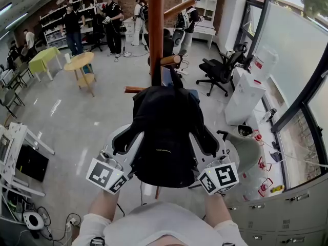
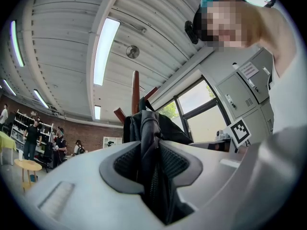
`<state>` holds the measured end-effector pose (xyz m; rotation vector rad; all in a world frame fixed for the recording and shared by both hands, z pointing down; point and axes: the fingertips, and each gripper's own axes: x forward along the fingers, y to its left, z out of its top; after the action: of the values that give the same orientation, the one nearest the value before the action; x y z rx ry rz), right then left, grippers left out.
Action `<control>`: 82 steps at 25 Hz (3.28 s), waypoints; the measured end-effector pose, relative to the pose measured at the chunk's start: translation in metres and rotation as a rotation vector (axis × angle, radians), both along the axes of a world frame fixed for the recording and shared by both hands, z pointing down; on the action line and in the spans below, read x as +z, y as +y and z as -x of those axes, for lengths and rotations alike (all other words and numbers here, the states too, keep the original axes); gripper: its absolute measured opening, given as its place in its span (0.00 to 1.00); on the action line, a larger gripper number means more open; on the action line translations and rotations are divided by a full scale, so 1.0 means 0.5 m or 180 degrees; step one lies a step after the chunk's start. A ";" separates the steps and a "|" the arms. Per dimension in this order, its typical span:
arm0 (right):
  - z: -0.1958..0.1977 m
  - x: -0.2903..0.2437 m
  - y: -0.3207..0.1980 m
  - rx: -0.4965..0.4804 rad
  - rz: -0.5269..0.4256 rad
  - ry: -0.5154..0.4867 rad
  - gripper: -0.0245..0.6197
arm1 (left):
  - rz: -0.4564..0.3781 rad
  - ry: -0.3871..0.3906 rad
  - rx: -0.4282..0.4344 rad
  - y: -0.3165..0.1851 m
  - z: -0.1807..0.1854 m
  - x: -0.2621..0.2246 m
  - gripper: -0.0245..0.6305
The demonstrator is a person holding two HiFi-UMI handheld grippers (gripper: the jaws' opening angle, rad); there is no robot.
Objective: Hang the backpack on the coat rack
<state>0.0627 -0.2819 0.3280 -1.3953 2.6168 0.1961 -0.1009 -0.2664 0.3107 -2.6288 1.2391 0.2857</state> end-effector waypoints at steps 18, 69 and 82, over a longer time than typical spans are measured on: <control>-0.035 -0.016 0.071 0.0036 -0.0111 -0.0170 0.35 | 0.0015 0.0189 -0.0048 0.038 0.050 -0.004 0.22; -0.158 0.231 0.096 0.1052 0.0611 -0.0031 0.05 | 0.0642 0.0043 -0.1223 0.045 0.191 0.270 0.05; -0.166 0.288 0.088 0.1163 0.0798 0.0034 0.05 | 0.0745 -0.0009 -0.1192 0.036 0.189 0.320 0.05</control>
<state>0.1457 -0.2380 0.4719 -1.9552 2.4374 -0.0847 -0.1956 -0.2485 0.4708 -2.5012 1.8236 0.0749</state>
